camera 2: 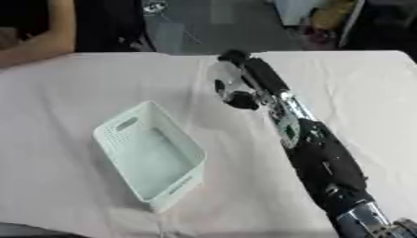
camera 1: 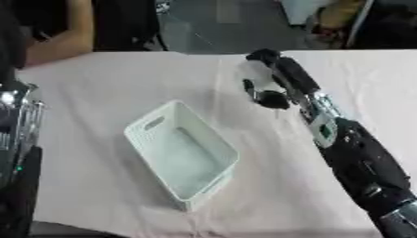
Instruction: Pick up objects on the table and place them in the box.
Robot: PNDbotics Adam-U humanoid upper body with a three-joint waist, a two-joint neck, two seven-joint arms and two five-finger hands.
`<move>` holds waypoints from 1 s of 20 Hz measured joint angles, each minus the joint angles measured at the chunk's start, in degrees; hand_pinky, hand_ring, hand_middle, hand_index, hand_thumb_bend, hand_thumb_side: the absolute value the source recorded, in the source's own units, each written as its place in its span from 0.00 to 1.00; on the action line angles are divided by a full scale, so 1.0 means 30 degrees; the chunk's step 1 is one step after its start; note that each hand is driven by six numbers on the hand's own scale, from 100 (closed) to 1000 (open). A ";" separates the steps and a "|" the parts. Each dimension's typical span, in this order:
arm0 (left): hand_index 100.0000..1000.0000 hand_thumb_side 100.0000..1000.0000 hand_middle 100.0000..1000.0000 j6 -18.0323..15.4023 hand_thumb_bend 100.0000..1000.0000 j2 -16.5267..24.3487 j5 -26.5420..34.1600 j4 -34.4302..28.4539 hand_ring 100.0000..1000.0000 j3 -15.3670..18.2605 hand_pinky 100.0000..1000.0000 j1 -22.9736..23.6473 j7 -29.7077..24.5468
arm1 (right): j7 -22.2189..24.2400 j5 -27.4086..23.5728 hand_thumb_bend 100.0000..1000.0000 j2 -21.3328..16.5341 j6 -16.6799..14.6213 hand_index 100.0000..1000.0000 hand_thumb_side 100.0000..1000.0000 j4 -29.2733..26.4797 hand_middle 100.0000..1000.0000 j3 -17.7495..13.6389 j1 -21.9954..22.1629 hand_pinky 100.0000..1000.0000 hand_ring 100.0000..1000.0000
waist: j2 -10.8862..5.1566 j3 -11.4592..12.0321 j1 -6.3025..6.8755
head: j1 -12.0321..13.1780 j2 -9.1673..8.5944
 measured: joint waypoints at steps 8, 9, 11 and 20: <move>0.75 0.75 0.63 0.0001 0.00 0.0000 0.0000 0.0000 0.55 -0.0002 0.48 0.0001 -0.0001 | 0.0542 -0.0529 0.00 -0.0157 0.0490 0.04 0.21 -0.4266 0.00 0.0909 -0.0012 0.00 0.00 | -0.0005 0.0004 -0.0002 | -0.0002 0.0000; 0.75 0.75 0.63 0.0001 0.00 0.0000 0.0000 0.0000 0.55 -0.0002 0.48 0.0001 -0.0001 | 0.0651 -0.0622 0.00 -0.0159 0.0514 0.04 0.21 -0.4541 0.00 0.1004 -0.0012 0.00 0.00 | -0.0005 0.0006 -0.0002 | -0.0003 0.0000; 0.75 0.75 0.63 0.0003 0.00 0.0000 0.0000 0.0000 0.55 -0.0002 0.48 0.0002 -0.0003 | 0.0873 -0.0832 0.00 -0.0162 0.0487 0.04 0.20 -0.5069 0.00 0.1210 -0.0013 0.00 0.00 | -0.0005 0.0007 -0.0002 | -0.0003 0.0000; 0.75 0.75 0.63 0.0067 0.00 0.0001 0.0000 0.0000 0.55 -0.0012 0.48 0.0002 -0.0070 | 0.2117 -0.1789 0.00 -0.0200 -0.0170 0.04 0.18 -0.6752 0.00 0.2578 -0.0503 0.00 0.00 | -0.0011 0.0057 -0.0019 | -0.0074 0.0000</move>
